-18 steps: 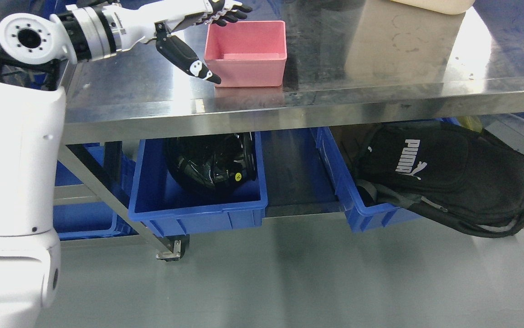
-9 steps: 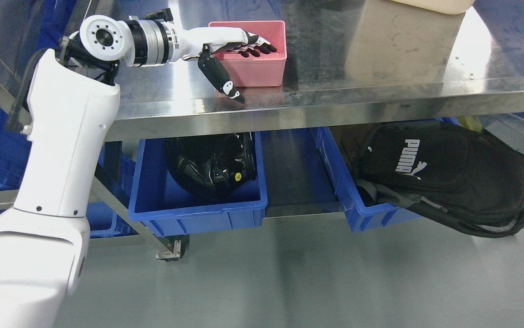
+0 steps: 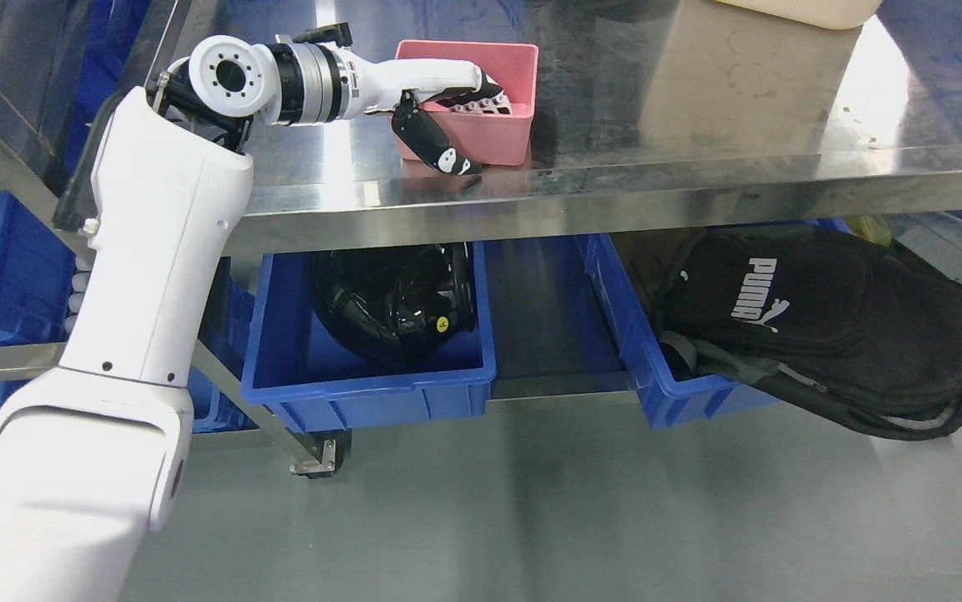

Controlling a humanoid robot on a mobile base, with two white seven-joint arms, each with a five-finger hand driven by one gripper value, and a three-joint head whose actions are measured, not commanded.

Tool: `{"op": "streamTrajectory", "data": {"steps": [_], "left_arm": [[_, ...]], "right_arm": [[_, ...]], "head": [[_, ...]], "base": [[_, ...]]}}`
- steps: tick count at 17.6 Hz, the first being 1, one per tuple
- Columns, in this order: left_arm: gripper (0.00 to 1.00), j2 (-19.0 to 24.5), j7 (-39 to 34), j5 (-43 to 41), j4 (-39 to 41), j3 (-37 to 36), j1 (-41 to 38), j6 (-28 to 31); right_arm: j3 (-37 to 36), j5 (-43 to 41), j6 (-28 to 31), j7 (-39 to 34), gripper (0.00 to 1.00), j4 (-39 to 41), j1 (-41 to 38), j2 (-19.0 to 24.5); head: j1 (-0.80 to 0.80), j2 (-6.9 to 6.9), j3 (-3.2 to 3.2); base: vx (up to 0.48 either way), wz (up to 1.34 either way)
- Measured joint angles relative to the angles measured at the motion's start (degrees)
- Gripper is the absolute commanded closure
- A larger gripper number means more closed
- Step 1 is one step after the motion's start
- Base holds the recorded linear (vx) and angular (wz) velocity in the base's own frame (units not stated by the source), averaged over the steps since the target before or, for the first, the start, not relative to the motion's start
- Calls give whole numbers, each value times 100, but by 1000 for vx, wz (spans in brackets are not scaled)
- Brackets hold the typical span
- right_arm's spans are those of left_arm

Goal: Place storage box into left shelf container
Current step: 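Grasp the pink box's near rim with the left hand fingers, then lift the pink box off the shelf and pull it toward the robot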

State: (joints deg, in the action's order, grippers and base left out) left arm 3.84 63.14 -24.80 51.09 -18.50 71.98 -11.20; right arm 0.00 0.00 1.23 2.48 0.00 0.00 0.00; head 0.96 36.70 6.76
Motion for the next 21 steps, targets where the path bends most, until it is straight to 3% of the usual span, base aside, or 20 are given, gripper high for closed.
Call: {"op": "streamTrajectory", "data": {"steps": [6,16,21], "left_arm": [[100,-176,417,304,-439,1039,-165,-543],[100,-309,413,2874,-588,2298,-636,-568],[99,-335,-196,4210,-105,2447,-1038,-649]], "right_arm": [[0,0,0,0,0,0,0,0],[0,0,0,0,0,0,0,0],[0,0,1,0,0,0,0,0]], "head": [[0,0,0],[0,0,0],[0,0,0]], "base": [[0,0],[0,-16],[0,0]]}}
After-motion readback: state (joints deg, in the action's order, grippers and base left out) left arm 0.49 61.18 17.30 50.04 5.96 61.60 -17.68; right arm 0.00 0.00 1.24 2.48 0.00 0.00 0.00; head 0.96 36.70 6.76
